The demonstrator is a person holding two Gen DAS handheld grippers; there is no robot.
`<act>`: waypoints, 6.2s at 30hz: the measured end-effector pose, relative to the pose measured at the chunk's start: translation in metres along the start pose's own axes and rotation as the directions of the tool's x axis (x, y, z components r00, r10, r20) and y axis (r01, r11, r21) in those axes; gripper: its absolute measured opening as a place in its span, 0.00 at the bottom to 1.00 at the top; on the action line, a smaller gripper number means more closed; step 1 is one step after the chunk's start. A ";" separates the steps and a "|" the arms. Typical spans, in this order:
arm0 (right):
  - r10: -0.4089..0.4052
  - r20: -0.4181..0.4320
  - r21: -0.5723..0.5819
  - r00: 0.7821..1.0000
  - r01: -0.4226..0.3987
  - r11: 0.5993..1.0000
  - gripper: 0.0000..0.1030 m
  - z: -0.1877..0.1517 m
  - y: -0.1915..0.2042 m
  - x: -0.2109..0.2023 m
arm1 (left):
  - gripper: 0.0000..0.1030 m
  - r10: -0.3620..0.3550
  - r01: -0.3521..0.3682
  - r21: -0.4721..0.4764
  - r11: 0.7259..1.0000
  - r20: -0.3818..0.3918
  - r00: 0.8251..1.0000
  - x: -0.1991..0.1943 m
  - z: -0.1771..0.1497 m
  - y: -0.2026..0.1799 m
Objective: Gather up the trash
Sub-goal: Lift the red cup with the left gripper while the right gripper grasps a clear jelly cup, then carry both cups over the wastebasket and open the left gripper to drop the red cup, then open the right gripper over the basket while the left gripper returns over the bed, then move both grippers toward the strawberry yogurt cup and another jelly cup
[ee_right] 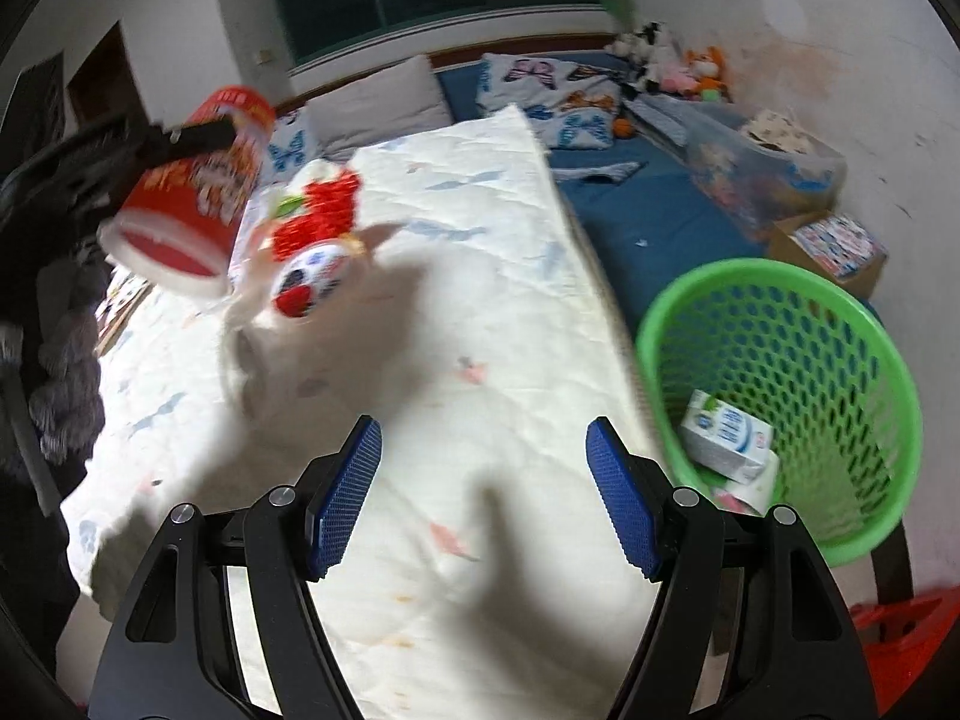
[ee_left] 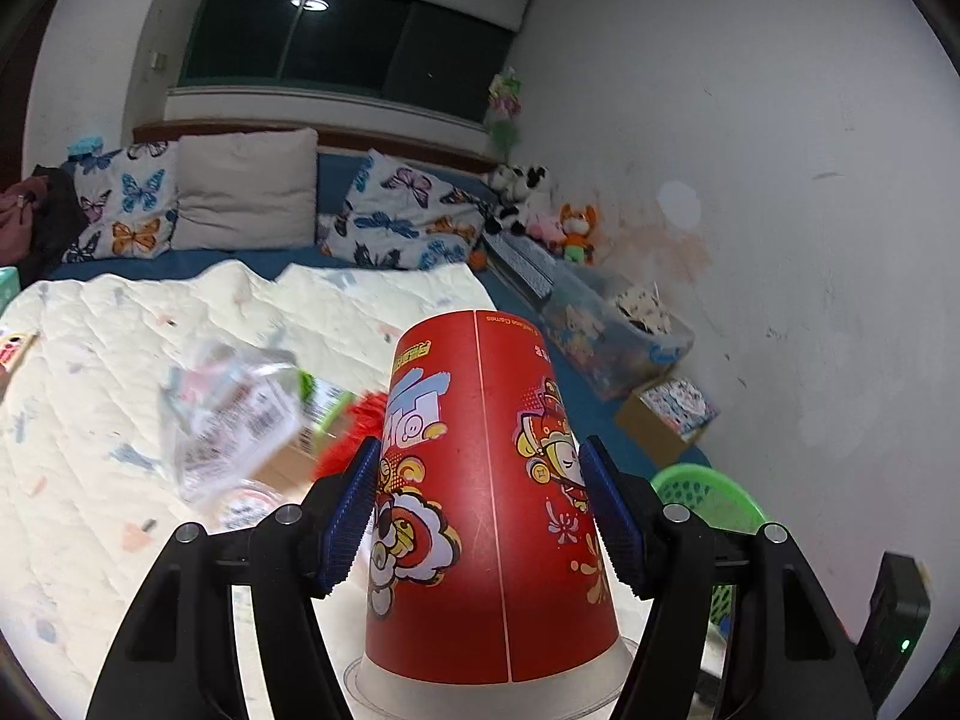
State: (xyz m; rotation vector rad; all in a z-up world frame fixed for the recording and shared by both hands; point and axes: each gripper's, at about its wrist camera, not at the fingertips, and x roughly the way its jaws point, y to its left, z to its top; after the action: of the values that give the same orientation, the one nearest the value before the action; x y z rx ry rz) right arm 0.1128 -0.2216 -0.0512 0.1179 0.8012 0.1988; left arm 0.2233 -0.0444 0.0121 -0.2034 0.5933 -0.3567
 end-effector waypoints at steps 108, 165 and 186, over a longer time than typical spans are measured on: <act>-0.336 -0.010 0.344 0.942 0.319 0.883 0.67 -0.038 -0.216 -0.064 | 0.73 -0.123 0.226 0.225 0.948 -0.397 0.910 0.181 -0.076 -0.242; -0.161 0.035 0.202 0.986 0.151 0.968 0.74 0.033 -0.117 -0.009 | 0.77 0.062 -0.070 -0.035 0.997 -0.200 0.978 -0.005 -0.054 -0.017; 0.004 -0.021 -0.052 1.000 -0.005 0.999 0.79 0.058 0.031 0.038 | 0.77 0.239 -0.267 -0.135 0.954 -0.192 0.952 -0.063 -0.066 0.096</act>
State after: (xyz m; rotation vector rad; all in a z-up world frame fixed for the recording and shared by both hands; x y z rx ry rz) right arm 0.1769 -0.1844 -0.0322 0.0683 0.8164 0.2255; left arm 0.1624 0.0625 -0.0369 -0.2481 0.8119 -0.0764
